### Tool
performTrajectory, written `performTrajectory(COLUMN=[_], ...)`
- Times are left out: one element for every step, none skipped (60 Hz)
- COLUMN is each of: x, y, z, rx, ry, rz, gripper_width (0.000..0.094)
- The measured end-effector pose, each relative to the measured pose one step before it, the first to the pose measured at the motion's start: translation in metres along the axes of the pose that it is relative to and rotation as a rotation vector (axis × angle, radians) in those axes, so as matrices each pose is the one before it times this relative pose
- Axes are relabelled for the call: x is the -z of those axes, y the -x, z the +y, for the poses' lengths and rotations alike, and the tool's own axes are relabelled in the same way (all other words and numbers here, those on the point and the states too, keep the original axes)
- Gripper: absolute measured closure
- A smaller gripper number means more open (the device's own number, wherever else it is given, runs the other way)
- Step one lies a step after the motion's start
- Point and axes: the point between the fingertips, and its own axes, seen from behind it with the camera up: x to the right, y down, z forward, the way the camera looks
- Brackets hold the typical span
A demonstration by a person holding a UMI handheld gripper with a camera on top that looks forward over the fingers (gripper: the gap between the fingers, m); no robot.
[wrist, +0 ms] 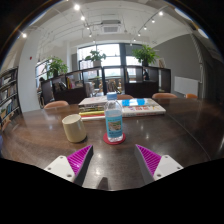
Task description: Pour water
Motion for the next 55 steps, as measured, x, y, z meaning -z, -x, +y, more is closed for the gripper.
performTrajectory(x=[0.00504, 0.0056, 0.00522, 0.00543, 0.00577, 0.00547, 0.00554, 0.00536, 0.01072, 0.00469, 0.00486, 0.00449, 0.00477, 0.00365, 0.00397, 0.00411, 0.00385, 0.00396, 0.00496, 0.00325, 0.00345, 0.00352, 0.00331, 0.00294, 0.00288, 0.00277, 0.00335, 0.00295, 0.00264, 0.00234, 0.00202, 0.00121, 0.00167, 0.0034, 0.0008, 0.00076, 0.00106, 0.00172, 0.00097, 0.00093, 0.00078, 0.00066, 0.00086, 0.00258, 0.00129, 0.00098, 0.00097, 0.00126, 0.00032, 0.00041, 0.00024, 0.00068, 0.00057, 0.00054, 0.00046], y=[0.00285, 0.00151, 0.0009, 0.00097, 0.00039, 0.00039, 0.00047, 0.00004, -0.00138, 0.0012, 0.00026, 0.00039, -0.00042, -0.00011, -0.00055, -0.00101, -0.00088, -0.00087, -0.00135, -0.00111, -0.0014, -0.00161, -0.00149, -0.00141, -0.00174, -0.00201, -0.00157, -0.00239, -0.00239, -0.00142, -0.001, -0.00001, -0.00015, -0.00086, 0.00088, 0.00035, 0.0004, -0.00033, -0.00006, -0.00051, -0.00037, -0.00025, -0.00046, 0.00003, -0.00076, -0.0008, -0.00085, -0.00066, -0.00011, 0.00023, 0.00038, 0.00054, 0.00054, 0.00088, 0.0008], z=[0.00179, 0.00068, -0.00002, -0.00011, -0.00045, -0.0011, -0.00159, -0.00195, -0.00362, -0.00154, -0.00174, -0.00165, -0.00248, -0.0017, -0.00153, -0.0021, -0.00213, -0.00234, -0.00213, -0.00164, -0.00165, -0.00208, -0.00305, -0.00324, -0.00304, -0.00273, -0.00229, -0.00237, -0.00212, -0.00246, -0.00268, -0.00212, -0.00225, -0.00269, -0.00177, -0.00157, -0.00088, -0.00131, -0.00133, -0.0009, -0.0008, -0.001, -0.0004, -0.00115, -0.00003, -0.00012, -0.00005, -0.00002, -0.00016, -0.00008, 0.00029, 0.00036, 0.00017, 0.00055, 0.00016], rx=[0.0032, 0.003, 0.0025, 0.001, 0.0013, 0.0002, 0.0003, 0.0009, 0.0022, 0.0024, 0.0041, 0.0056, 0.0055, 0.0049, 0.0035, 0.0037, 0.0036, 0.004, 0.0042, 0.0032, 0.0013, -0.001, -0.0026, -0.003, -0.0022, -0.0008, -0.0001, -0.0003, -0.0015, -0.002, -0.002, -0.0017, -0.0025, -0.0026, -0.0039, -0.0045, -0.0042, -0.0043, -0.0031, -0.0019, -0.0011, -0.0003, 0.0011, 0.0035, 0.0038, 0.0034, 0.0013, 0.0002, 0.0008, 0.0004, 0.0005, -0.0002, -0.0008, -0.0013, -0.0017], ry=[0.00137, -0.00003, -0.00104, -0.00161, -0.00173, -0.00318, -0.00496, -0.00695, -0.00519, -0.00664, -0.00557, -0.00371, -0.00085, -0.00166, -0.00231, -0.00375, -0.00482, -0.00451, -0.00357, -0.00144, -0.00101, -0.00252, -0.00492, -0.00686, -0.00669, -0.00506, -0.00351, -0.00333, -0.00477, -0.00589, -0.00508, -0.00392, -0.00406, -0.00325, -0.00312, -0.00277, -0.00176, -0.00122, -0.00184, -0.00239, -0.00221, -0.00203, -0.00075, 0.0001, -0.00069, -0.00014, -0.00021, 0.0001, 0.00003, 0.00027, 0.00005, 0.00048, 0.00105, 0.00129, 0.00089], rz=[-0.00393, -0.0038, -0.00325, -0.00199, -0.00111, -0.00025, 0.00042, 0.00064, 0.00014, -0.00082, -0.00133, -0.00119, -0.00058, 0.00097, 0.00232, 0.00288, 0.0027, 0.00201, 0.00101, 0.00167, 0.00255, 0.0032, 0.00288, 0.00262, 0.00234, 0.00441, 0.00568, 0.00699, 0.0061, 0.00399, 0.00173, -0.00031, -0.00121, -0.00164, -0.00149, -0.00072, -0.0007, -0.00073, -0.0012, -0.00075, 0.00024, 0.00039, 0.00044, 0.00151, 0.00137, 0.00161, 0.00147, 0.00053, -0.00046, -0.00131, -0.00173, -0.00242, -0.00269, -0.00316, -0.00312], gripper_width=[0.0086, 0.0077, 0.0078, 0.0077, 0.0076, 0.0076, 0.0083, 0.0076, 0.0076, 0.0075, 0.0077, 0.0077, 0.0078, 0.0075, 0.0076, 0.0076, 0.0074, 0.0072, 0.008, 0.0076, 0.0075, 0.0074, 0.0074, 0.0075, 0.0082, 0.0074, 0.0075, 0.0075, 0.0075, 0.0073, 0.0081, 0.0077, 0.0078, 0.0078, 0.0077, 0.0077, 0.0077, 0.0078, 0.0076, 0.0079, 0.0077, 0.0073, 0.0078, 0.0078, 0.0077, 0.008, 0.008, 0.0077, 0.0079, 0.0078, 0.0078, 0.0079, 0.0078, 0.0074, 0.0079])
